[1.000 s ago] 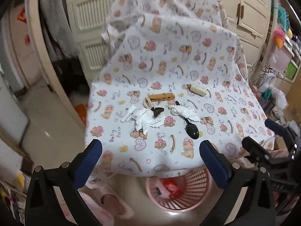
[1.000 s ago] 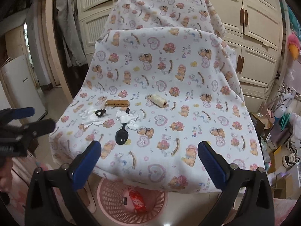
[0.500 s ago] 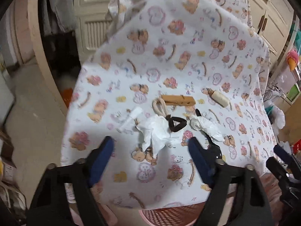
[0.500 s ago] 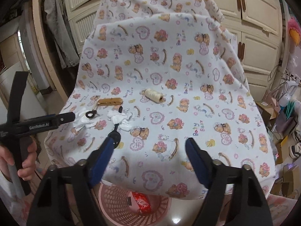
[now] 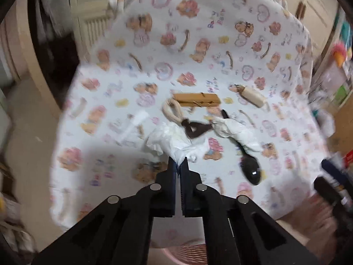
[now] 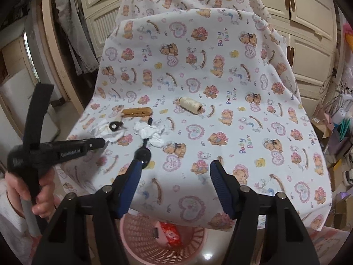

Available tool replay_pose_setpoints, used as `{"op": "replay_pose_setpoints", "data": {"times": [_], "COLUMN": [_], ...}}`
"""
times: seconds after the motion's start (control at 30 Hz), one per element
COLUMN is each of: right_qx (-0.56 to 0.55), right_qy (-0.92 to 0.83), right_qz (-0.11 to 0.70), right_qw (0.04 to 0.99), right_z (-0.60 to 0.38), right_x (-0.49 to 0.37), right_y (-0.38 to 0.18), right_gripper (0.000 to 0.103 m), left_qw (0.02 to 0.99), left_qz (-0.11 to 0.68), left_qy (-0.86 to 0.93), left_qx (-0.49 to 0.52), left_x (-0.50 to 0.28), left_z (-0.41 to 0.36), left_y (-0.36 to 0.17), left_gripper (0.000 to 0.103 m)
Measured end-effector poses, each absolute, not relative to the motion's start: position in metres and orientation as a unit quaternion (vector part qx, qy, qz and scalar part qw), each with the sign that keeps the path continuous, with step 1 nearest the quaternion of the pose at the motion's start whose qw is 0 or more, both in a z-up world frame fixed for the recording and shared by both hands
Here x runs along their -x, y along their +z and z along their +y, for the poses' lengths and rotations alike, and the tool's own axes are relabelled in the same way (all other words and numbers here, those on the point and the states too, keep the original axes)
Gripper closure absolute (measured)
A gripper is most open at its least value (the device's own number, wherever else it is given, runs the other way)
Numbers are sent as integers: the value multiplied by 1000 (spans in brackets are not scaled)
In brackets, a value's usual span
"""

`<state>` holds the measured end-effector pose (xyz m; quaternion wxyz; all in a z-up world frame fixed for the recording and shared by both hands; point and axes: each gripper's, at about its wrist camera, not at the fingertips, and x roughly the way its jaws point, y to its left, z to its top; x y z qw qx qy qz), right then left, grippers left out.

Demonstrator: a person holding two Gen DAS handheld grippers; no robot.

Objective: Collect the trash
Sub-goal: 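Grasp a white tissue with the left gripper while the right gripper grasps another tissue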

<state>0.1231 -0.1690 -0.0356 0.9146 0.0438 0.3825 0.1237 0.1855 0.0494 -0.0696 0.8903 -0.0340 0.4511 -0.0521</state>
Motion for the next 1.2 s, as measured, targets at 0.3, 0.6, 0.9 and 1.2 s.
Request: {"op": "replay_pose_setpoints", "data": {"times": [0.3, 0.6, 0.9, 1.2], "right_qx": [-96, -137, -95, -110], "right_qy": [146, 160, 148, 141], "right_qz": [410, 442, 442, 425], "right_qw": [895, 872, 879, 887], "right_z": [-161, -137, -101, -115], "right_x": [-149, -194, -221, -213], "right_y": [-44, -58, -69, -63], "right_gripper": [63, 72, 78, 101], "left_qw": [909, 917, 924, 919], "left_qz": [408, 391, 379, 390], "left_qy": [-85, -41, -28, -16], "left_qx": [26, 63, 37, 60], "left_x": [-158, -161, -162, -166], "left_z": [38, 65, 58, 66], "left_y": [-38, -25, -22, -27], "left_gripper": [102, 102, 102, 102]}}
